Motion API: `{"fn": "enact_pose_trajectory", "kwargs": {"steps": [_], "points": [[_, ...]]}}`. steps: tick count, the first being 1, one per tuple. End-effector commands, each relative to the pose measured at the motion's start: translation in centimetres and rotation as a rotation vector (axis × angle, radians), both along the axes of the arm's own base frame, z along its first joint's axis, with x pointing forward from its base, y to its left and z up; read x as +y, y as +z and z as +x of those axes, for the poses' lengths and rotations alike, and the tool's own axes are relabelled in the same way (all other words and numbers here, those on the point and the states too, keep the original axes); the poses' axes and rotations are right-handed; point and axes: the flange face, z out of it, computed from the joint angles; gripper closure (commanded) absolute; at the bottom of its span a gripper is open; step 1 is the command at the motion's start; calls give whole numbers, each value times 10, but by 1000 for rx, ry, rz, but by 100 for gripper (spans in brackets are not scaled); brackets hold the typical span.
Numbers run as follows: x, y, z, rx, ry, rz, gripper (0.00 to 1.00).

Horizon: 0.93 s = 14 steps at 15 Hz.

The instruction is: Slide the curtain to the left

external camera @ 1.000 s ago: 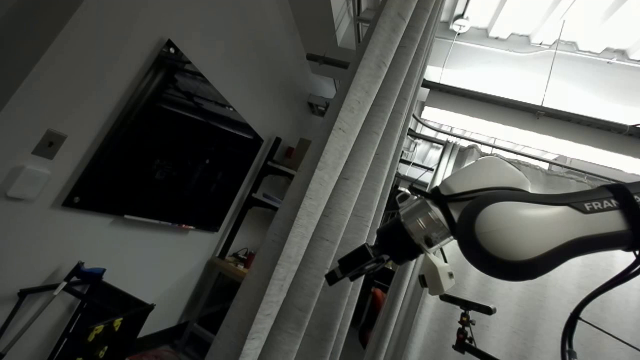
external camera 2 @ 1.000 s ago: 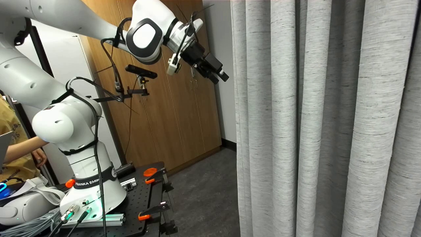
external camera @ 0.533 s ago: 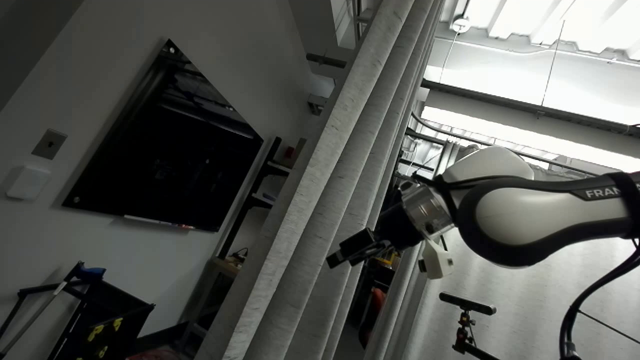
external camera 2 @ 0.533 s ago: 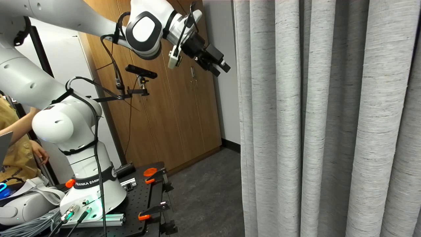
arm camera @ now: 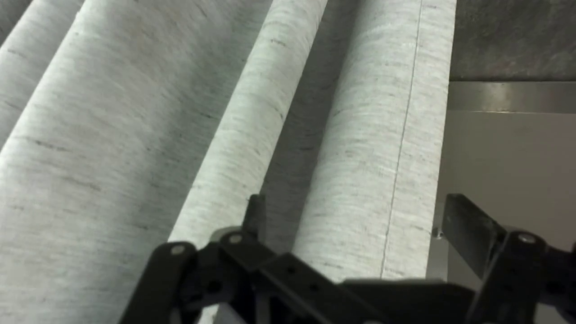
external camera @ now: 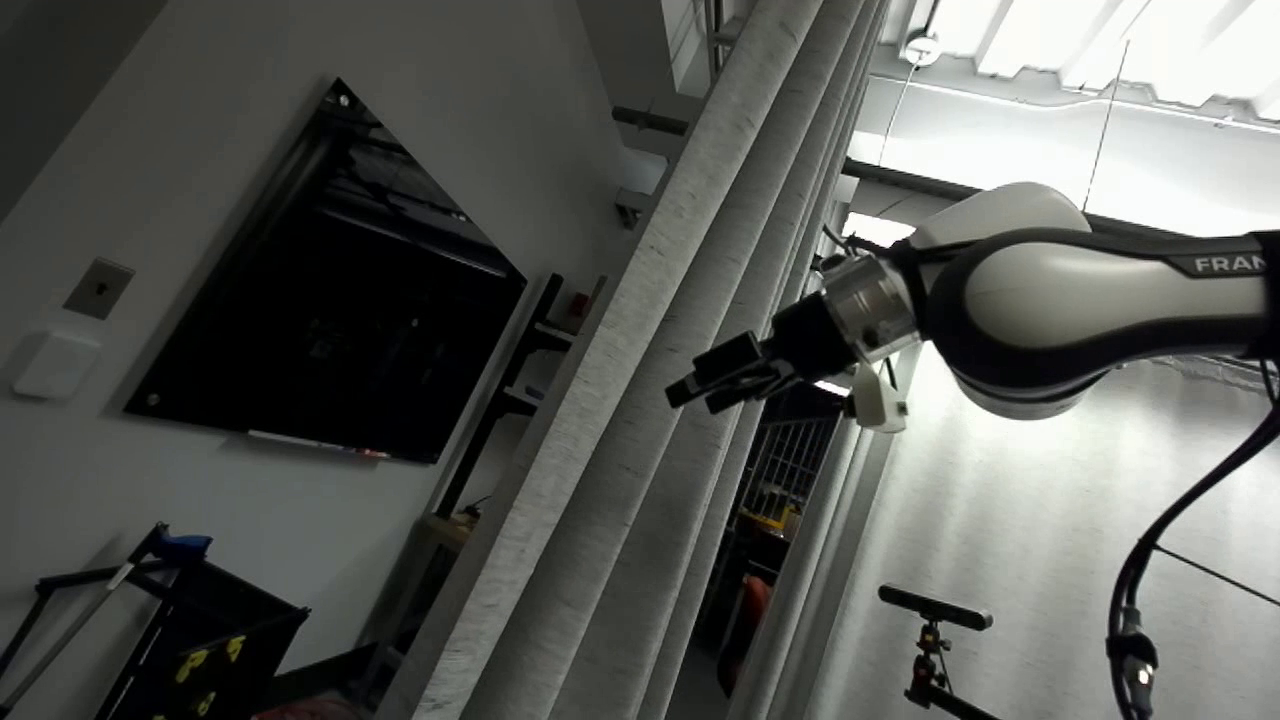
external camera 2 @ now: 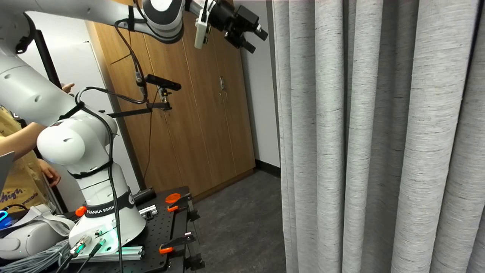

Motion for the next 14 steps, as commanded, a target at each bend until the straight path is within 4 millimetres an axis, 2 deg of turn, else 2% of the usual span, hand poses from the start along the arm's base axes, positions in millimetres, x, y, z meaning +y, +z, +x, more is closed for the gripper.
{"fn": "enact_pose_trajectory", "kwargs": {"steps": [1,7,14], "points": [[16,34,27,-44,41,-19,0],[17,58,55,-123,11,-72,0],[27,60,71,-103,80,-71,0]]}}
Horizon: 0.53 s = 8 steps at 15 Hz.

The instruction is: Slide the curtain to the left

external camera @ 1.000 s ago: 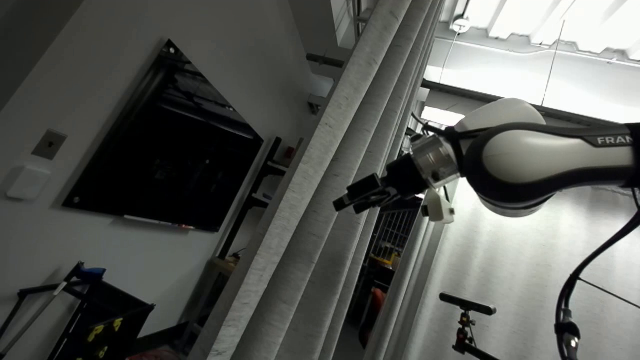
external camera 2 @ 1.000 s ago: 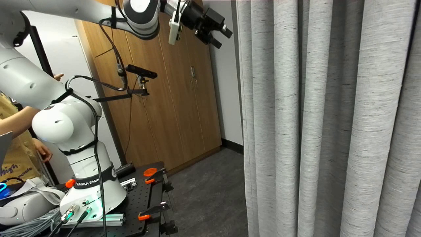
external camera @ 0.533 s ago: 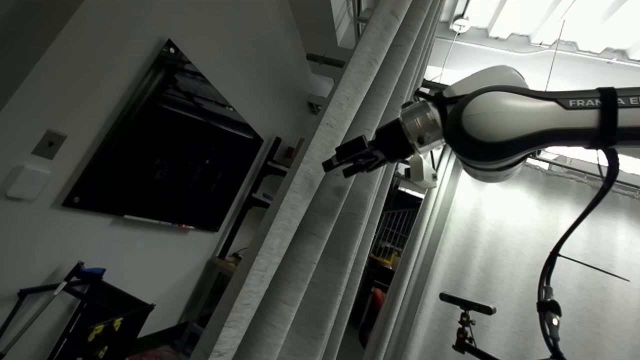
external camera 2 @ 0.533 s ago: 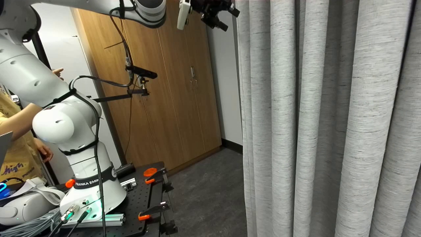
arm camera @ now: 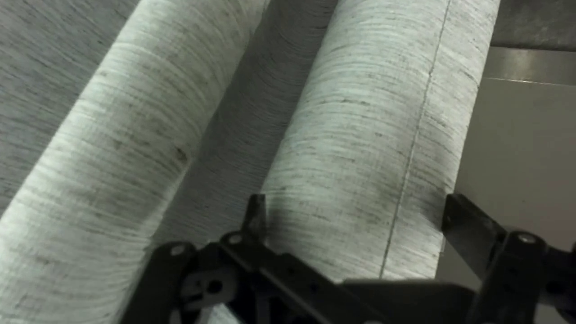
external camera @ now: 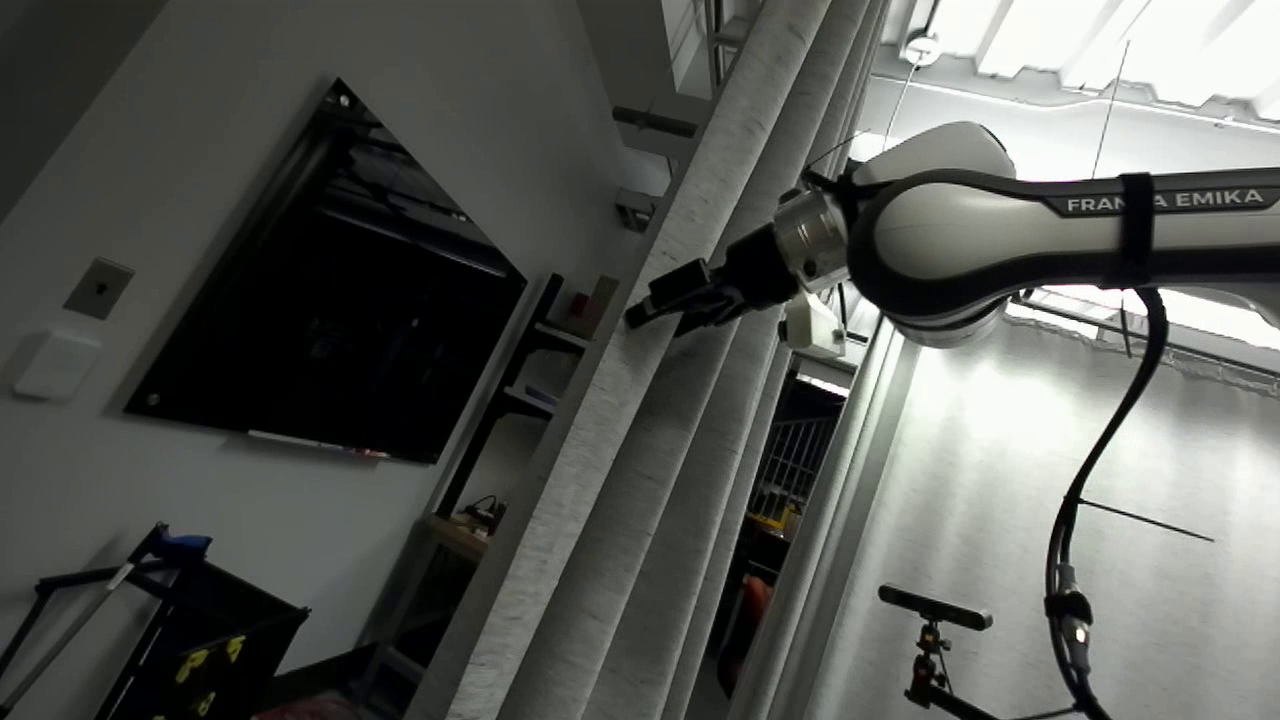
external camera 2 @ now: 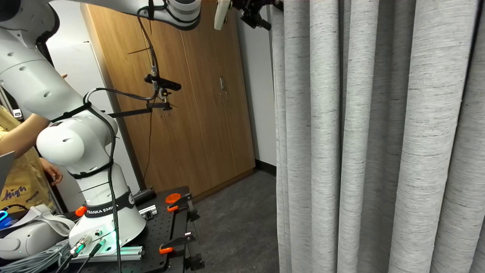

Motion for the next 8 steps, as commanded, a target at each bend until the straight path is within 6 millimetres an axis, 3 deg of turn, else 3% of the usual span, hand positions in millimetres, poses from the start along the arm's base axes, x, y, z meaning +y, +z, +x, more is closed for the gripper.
{"fn": "enact_pose_trajectory", "kwargs": {"steps": [1,8], "points": [[7,8,12,-14,42,-5,0],[1,17,21,-164,28,-24,1]]}}
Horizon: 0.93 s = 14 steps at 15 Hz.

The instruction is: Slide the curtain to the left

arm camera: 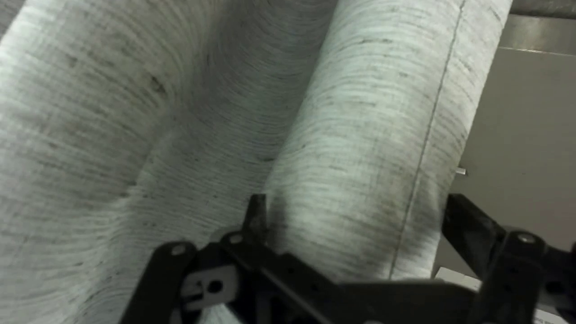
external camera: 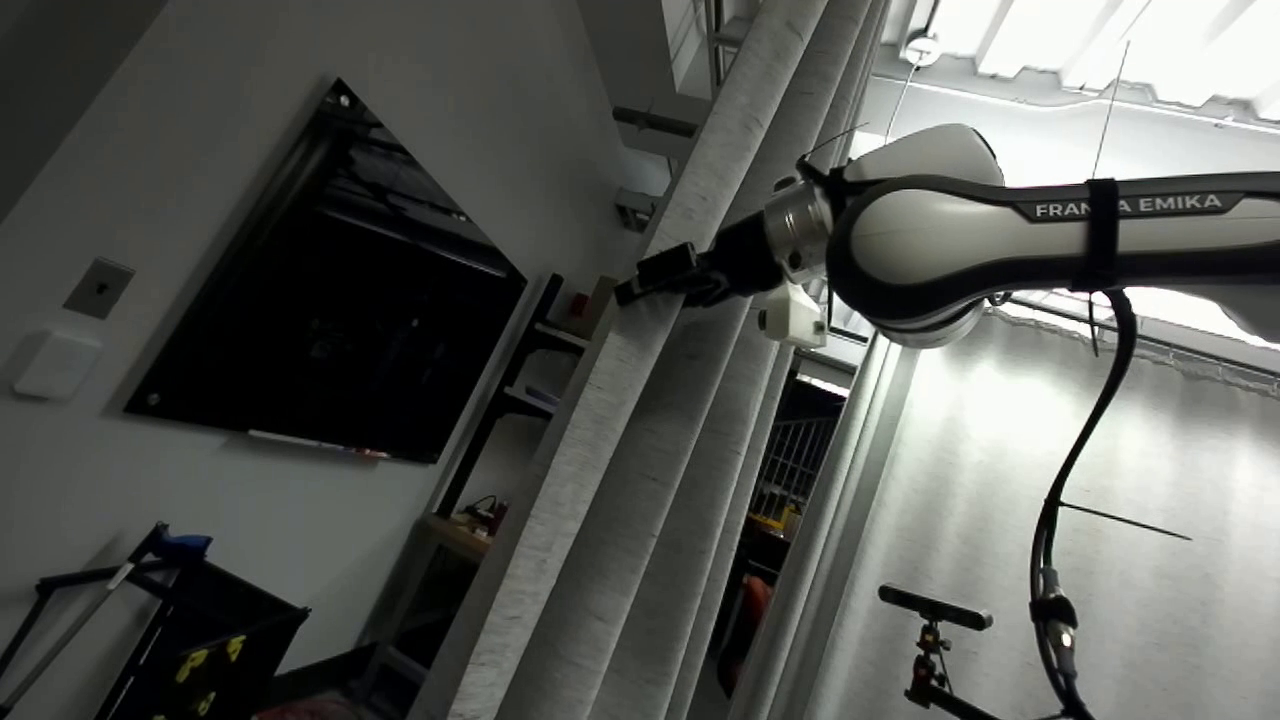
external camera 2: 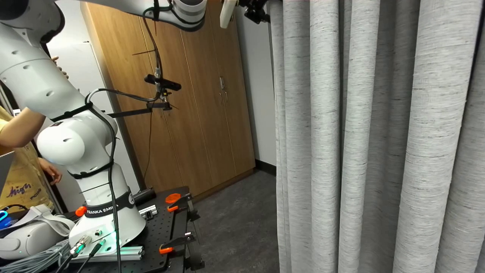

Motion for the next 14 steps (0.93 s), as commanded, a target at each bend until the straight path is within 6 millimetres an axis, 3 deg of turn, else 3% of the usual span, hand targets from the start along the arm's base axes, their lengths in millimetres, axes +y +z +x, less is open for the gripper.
{"fn": "enact_pose_trajectory", "kwargs": {"steps": [1,3,4,6,14], "points": [[-6,9,9,-89,-9,-20,2],[-10,10,11,-117,-12,-35,3],[-12,10,11,-127,-14,-39,25],[-14,10,12,-133,-17,-57,35],[-8,6,13,-96,-6,-60,98]]}}
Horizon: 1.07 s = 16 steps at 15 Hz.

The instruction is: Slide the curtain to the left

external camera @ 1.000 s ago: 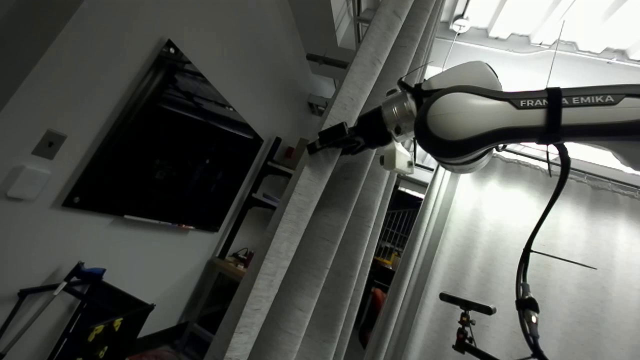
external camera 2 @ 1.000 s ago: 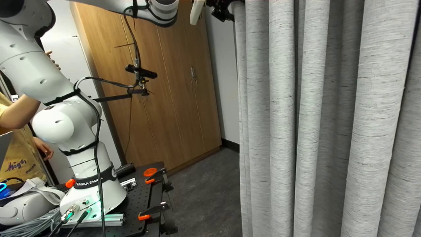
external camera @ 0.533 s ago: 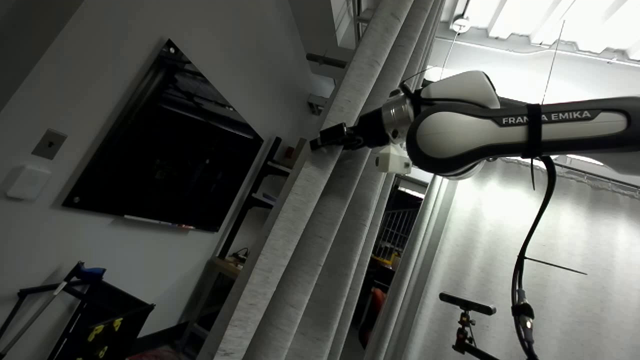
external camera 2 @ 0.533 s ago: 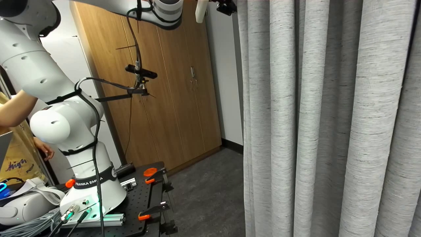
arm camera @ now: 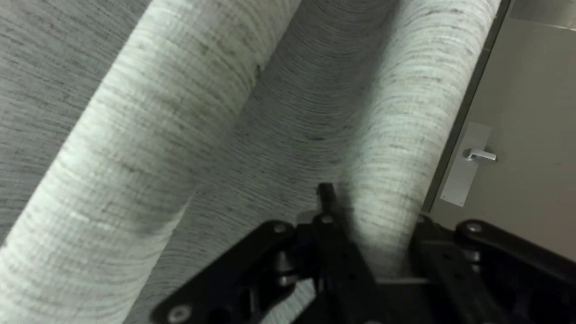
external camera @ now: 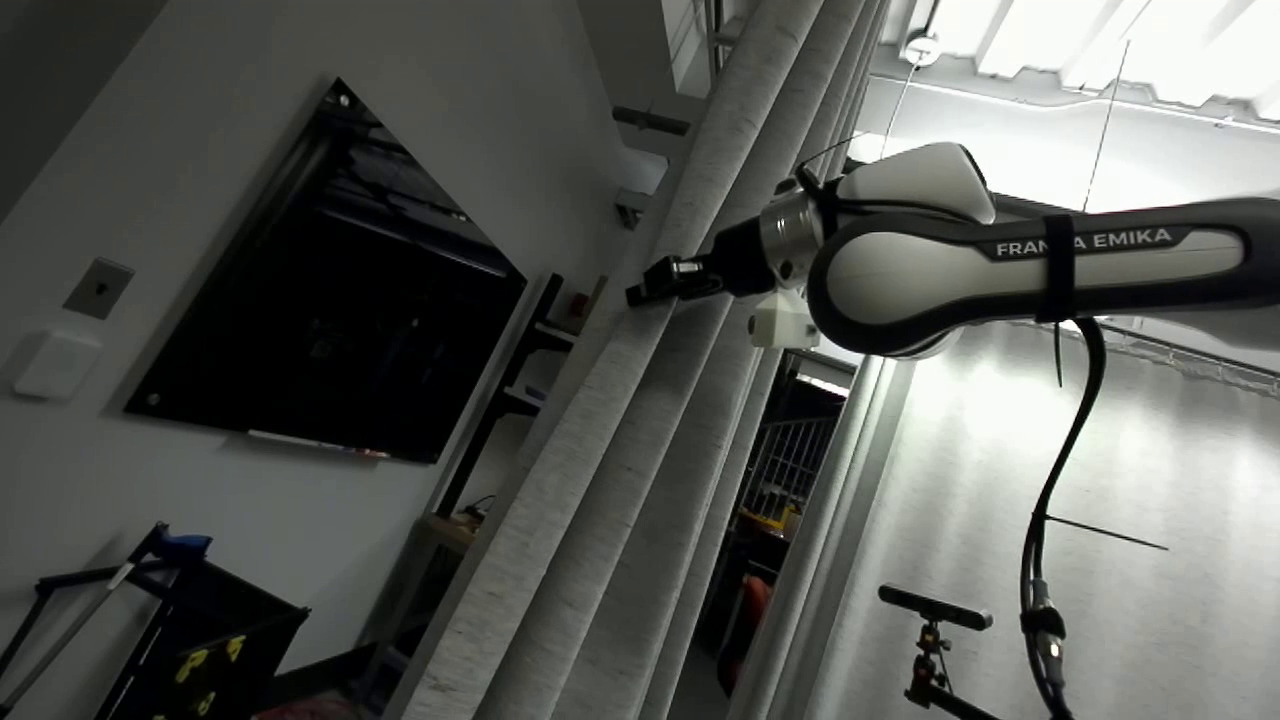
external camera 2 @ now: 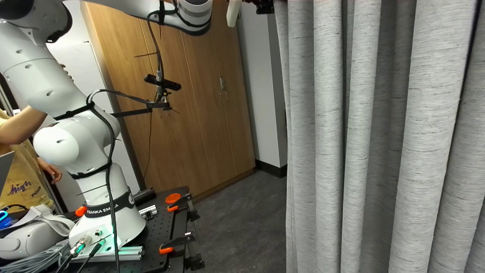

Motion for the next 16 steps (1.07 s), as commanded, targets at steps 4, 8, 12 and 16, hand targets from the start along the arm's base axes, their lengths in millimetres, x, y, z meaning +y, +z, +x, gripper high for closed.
{"fn": "enact_pose_trajectory", "kwargs": {"steps": [4,8,12,16], "points": [[13,0,5,31,41,17,100],[110,13,-29,87,104,1,99],[221,20,-69,144,235,-13,99],[298,3,-99,219,386,-12,99]]}}
